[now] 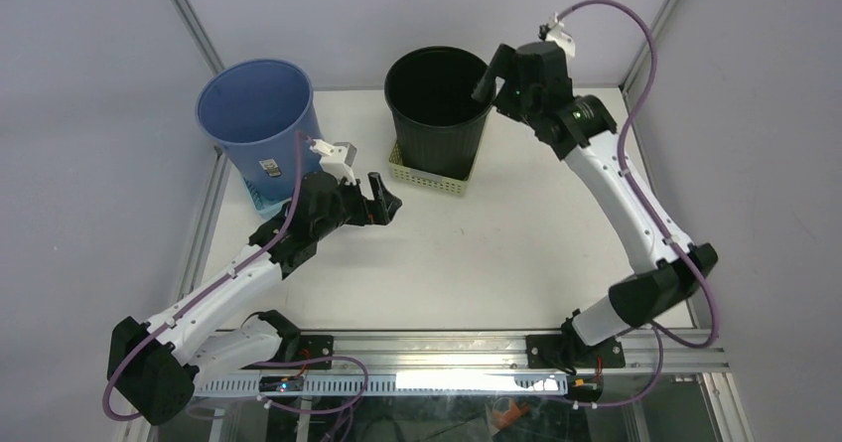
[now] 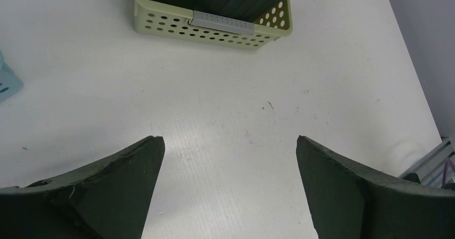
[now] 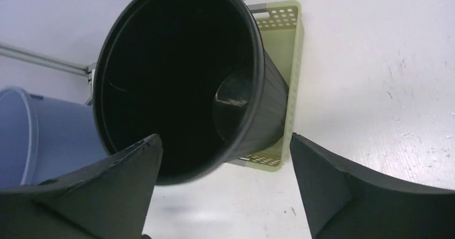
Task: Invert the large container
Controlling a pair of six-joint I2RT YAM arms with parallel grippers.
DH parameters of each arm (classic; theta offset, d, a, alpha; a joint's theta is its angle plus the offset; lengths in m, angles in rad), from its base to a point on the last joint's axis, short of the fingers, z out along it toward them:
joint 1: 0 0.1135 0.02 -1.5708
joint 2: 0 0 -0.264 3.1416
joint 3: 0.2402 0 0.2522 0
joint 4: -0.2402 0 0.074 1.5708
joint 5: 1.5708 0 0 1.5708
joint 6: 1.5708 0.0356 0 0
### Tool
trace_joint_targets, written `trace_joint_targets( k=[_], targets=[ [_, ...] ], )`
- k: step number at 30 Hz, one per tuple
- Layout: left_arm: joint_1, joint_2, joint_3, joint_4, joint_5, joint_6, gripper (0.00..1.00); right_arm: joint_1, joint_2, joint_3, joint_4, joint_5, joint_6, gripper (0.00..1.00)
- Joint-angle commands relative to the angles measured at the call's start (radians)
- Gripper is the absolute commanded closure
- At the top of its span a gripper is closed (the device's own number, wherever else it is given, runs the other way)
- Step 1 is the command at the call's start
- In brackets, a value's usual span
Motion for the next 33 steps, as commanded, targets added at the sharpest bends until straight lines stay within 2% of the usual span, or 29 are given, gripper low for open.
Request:
trace_joint_targets(
  k=[1, 5, 16, 25, 28, 31, 33],
  targets=[
    [-0.005, -0.029, 0.002, 0.044, 0.013, 0.008, 0.01, -0.005, 0.174, 0.266, -0.177, 0.099, 0.065, 0.13],
    [-0.005, -0.049, -0.015, 0.045, -0.001, -0.01, 0.01, -0.005, 0.293, 0.397, -0.231, 0.156, 0.077, 0.24],
    [-0.005, -0.081, -0.036, 0.034, 0.005, -0.019, 0.01, -0.006, 0.396, 0.47, -0.248, 0.156, 0.094, 0.48],
    [-0.005, -0.094, -0.036, 0.033, 0.016, -0.018, 0.01, -0.006, 0.433, 0.425, -0.236, 0.117, 0.125, 0.5],
    [-0.005, -0.085, -0.024, 0.014, 0.05, -0.014, 0.01, -0.006, 0.437, 0.436, -0.241, 0.118, 0.121, 0.66],
    [-0.005, -0.085, -0.028, 0.01, 0.064, -0.026, 0.01, -0.006, 0.428, 0.476, -0.246, 0.11, 0.105, 0.89],
    [-0.005, -0.095, -0.029, 0.011, 0.051, -0.027, 0.01, -0.006, 0.421, 0.536, -0.262, 0.095, 0.083, 1.0]
  ],
)
